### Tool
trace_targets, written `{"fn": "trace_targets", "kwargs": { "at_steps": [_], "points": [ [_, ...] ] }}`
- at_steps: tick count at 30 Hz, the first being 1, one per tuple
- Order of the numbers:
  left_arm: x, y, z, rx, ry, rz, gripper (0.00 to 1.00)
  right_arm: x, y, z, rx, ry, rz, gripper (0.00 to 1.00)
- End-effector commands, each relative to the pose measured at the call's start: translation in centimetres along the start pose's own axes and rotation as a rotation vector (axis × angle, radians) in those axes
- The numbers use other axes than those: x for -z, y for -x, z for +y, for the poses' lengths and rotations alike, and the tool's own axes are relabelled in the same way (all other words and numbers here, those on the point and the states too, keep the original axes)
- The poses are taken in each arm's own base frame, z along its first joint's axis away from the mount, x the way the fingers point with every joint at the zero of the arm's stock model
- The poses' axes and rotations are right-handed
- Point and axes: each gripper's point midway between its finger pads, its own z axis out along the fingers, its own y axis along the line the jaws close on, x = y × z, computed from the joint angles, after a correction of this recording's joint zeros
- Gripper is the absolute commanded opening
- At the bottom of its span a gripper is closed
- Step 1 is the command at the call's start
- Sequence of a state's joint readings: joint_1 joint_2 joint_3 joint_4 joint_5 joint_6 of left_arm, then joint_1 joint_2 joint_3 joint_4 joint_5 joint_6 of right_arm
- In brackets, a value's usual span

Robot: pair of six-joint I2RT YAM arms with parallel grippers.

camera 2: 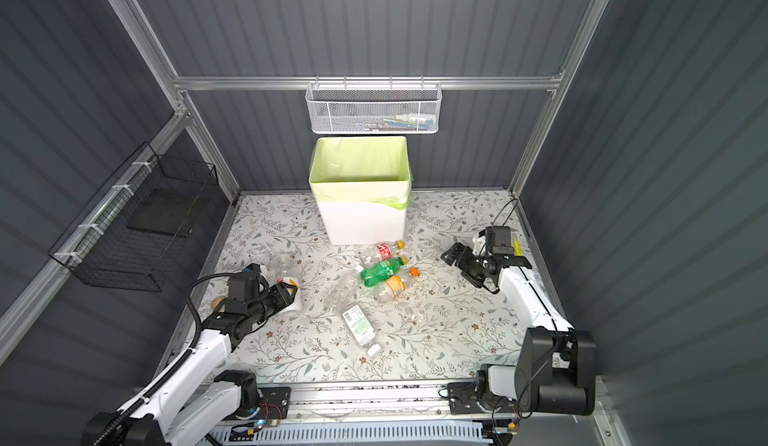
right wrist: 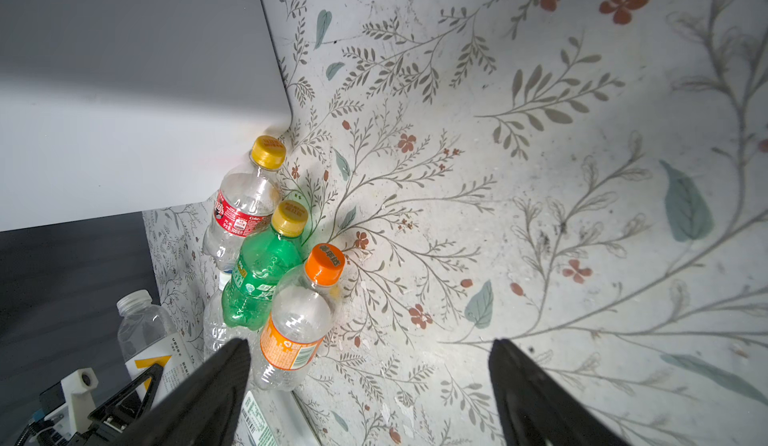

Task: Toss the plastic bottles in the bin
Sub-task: 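Lift the white-label bottle with the left gripper over the bin and release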

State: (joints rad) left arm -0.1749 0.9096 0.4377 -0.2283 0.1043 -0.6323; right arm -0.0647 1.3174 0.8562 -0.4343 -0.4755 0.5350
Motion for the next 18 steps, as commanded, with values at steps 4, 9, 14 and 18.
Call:
{"fn": "trace_targets", "kwargs": {
  "at_steps": [4,9,14,18],
  "points": [
    [9.4,15.9,-12.7,-0.267,-0.140,-0.299,0.50,0.0,-0.2,0.0,-0.006,0.003,0.006,0.92],
    [16.2,27.5,-31.1,-0.428,-0.566,-0.478,0.72,-0.9,0.3,1.5,-0.043,0.095,0.015,0.92],
    [13.6,31.2,-35.6,-0.419,-0.599,-0.485,1.00,-0.7,-0.4,2.1,-0.031,0.106,0.012,0.94],
    [12.0,32.5,-33.7,-0.388,-0.547,-0.510,0.99,-0.6,-0.9,1.5,-0.018,0.072,0.017,0.95]
  ]
}}
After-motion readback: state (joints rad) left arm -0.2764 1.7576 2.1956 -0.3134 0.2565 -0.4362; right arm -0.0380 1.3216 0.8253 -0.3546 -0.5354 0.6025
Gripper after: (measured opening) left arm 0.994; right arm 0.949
